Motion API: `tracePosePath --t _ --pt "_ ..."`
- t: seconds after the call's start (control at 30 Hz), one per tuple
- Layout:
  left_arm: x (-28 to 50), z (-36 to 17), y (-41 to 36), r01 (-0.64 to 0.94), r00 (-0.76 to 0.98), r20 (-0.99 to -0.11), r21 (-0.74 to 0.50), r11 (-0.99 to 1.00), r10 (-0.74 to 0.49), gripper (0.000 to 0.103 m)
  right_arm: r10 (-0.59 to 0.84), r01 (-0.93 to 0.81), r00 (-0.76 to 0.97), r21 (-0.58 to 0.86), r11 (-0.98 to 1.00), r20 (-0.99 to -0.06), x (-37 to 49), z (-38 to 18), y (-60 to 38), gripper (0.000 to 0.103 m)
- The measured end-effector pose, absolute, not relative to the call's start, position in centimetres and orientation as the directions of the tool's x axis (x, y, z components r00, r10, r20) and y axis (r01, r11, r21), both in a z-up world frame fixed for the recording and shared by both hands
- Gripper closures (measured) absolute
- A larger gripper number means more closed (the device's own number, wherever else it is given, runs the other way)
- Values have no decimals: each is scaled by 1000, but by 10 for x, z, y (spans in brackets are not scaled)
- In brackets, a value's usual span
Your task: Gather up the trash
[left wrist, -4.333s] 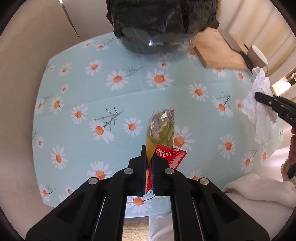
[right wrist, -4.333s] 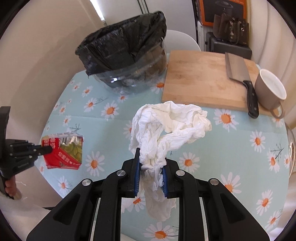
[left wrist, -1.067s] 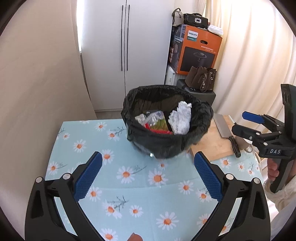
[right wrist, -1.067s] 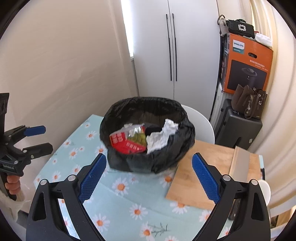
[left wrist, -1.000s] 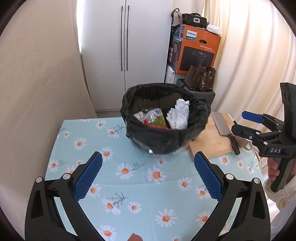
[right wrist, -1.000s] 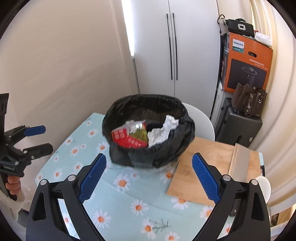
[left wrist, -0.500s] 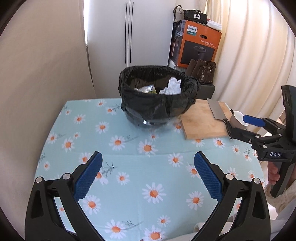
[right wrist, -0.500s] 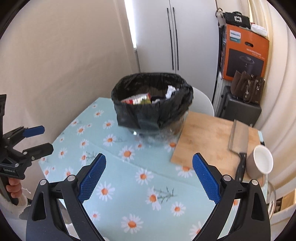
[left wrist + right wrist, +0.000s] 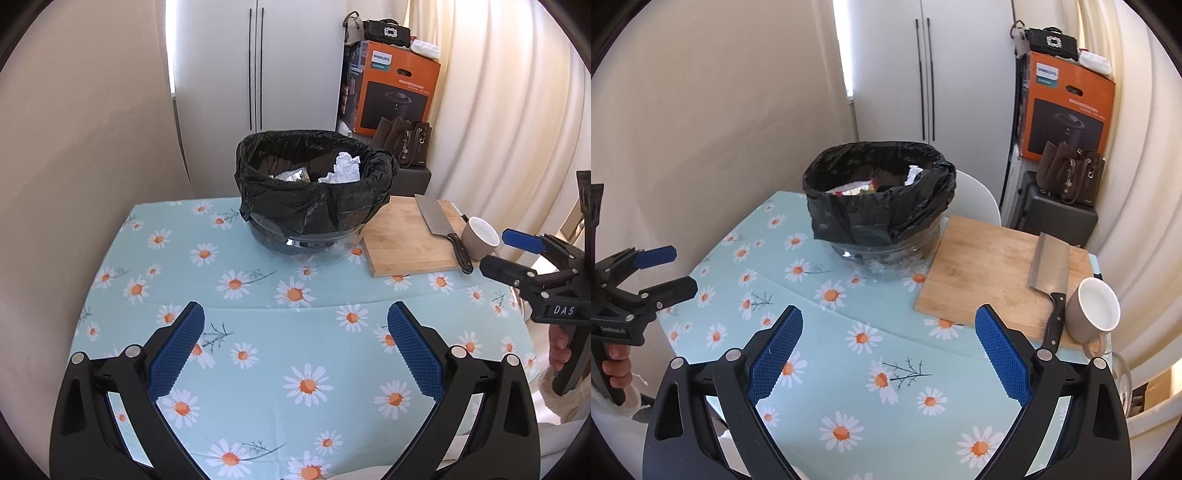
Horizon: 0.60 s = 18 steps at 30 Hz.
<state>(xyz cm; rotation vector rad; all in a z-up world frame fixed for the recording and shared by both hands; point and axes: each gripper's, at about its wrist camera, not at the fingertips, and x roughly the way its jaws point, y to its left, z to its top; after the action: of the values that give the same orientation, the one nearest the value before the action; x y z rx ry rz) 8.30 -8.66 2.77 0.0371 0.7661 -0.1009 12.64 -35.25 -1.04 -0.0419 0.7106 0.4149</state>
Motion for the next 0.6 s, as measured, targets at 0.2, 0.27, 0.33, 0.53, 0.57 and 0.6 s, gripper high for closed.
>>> tracePosePath --t 0.2,0.27,0.33,0.53,0.57,0.6 --pt "84 32 -90 121 729 -681 27 992 -71 6 346 -362 687 113 926 -639 128 -10 -357 13" --pt "84 32 -91 121 729 -681 23 992 -73 6 346 -361 687 113 926 -639 128 -9 -357 13" --pt "84 32 -91 118 731 -679 24 993 -71 6 348 -366 687 110 924 -638 127 -9 -357 13" --pt "81 30 -93 118 723 -687 21 993 -71 6 348 -376 686 98 921 -639 125 -9 -356 13" --pt "81 29 -94 117 722 -689 21 993 -70 6 347 -376 685 98 921 -640 124 -10 -356 13" --pt "81 29 -94 118 719 -691 18 993 -73 6 349 -377 683 100 921 -641 124 -10 -355 13"
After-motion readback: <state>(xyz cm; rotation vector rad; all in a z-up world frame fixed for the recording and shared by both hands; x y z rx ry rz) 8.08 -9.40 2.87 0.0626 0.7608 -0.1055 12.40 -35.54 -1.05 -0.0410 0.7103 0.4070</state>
